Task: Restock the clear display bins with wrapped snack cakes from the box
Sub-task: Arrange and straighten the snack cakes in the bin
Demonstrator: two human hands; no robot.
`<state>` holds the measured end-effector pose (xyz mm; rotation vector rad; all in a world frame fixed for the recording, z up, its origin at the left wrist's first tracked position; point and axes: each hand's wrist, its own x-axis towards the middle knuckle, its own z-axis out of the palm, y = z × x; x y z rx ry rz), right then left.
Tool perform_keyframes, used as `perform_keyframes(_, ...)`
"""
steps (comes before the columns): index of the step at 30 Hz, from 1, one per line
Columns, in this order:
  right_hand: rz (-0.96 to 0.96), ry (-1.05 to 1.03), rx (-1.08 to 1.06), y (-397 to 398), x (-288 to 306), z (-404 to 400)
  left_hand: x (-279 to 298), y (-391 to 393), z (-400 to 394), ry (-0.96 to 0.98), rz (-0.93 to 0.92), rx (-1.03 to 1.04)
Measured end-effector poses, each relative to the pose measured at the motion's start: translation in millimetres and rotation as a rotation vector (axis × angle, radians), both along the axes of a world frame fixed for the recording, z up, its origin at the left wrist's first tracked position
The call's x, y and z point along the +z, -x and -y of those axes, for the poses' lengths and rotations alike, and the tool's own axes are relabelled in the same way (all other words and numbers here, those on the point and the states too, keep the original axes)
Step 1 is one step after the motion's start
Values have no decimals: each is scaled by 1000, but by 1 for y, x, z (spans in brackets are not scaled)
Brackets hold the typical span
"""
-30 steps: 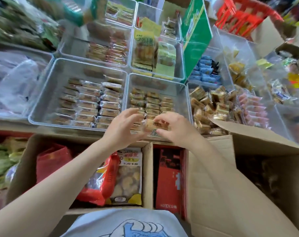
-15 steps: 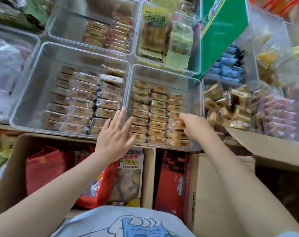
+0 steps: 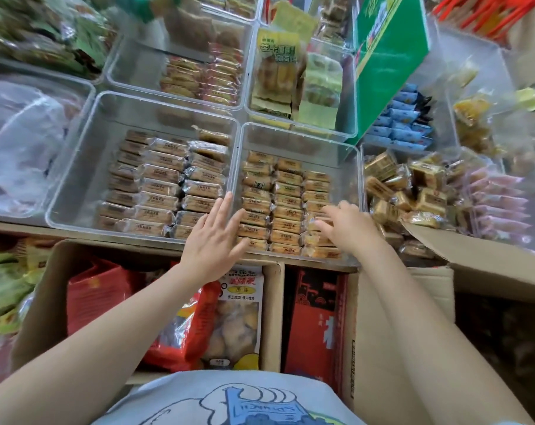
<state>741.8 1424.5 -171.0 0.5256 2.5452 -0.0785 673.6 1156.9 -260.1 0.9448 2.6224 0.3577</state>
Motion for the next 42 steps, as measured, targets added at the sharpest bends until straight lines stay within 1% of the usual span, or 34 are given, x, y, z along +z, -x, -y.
perform_keyframes(2, -181, 128, -60, -25, 32, 4, 7, -5, -1, -25, 20, 13)
perform_keyframes(4, -369, 224, -113, -60, 66, 9, 17, -22, -7, -119, 17, 22)
perform_keyframes(6, -543, 209, -129, -101, 97, 11, 33, -50, -20, -235, 76, -35)
perform_keyframes(8, -658, 145, -171, -142, 120, 11, 50, -85, -40, -316, 250, -108)
perform_keyframes(11, -701, 44, -261, -200, 135, -1, 74, -137, -73, -339, 436, -235)
perform_keyframes(13, -673, 1, -297, -238, 134, -15, 85, -172, -93, -390, 515, -291)
perform_keyframes(15, -624, 5, -325, -270, 129, -32, 94, -203, -110, -470, 582, -300)
perform_keyframes(18, -506, 54, -318, -298, 114, -58, 104, -242, -130, -555, 659, -214)
perform_keyframes(21, -297, 104, -242, -308, 89, -81, 115, -277, -148, -626, 759, -93)
perform_keyframes(24, -92, 144, -154, -307, 54, -99, 114, -300, -167, -685, 740, 38)
perform_keyframes(27, 89, 188, -73, -301, 5, -108, 106, -310, -174, -751, 777, 169)
perform_keyframes(29, 227, 229, -20, -300, -30, -109, 103, -314, -174, -777, 781, 211)
perform_keyframes(31, 317, 309, 26, -303, -59, -107, 105, -316, -176, -800, 776, 231)
perform_keyframes(34, 346, 425, 60, -307, -86, -99, 112, -320, -180, -797, 776, 271)
perform_keyframes(37, 378, 531, -23, -308, -113, -89, 114, -321, -183, -789, 772, 285)
perform_keyframes(39, 362, 528, -67, -308, -132, -85, 113, -322, -186, -798, 770, 292)
perform_keyframes(42, 408, 513, -18, -304, -140, -87, 111, -324, -189, -812, 768, 312)
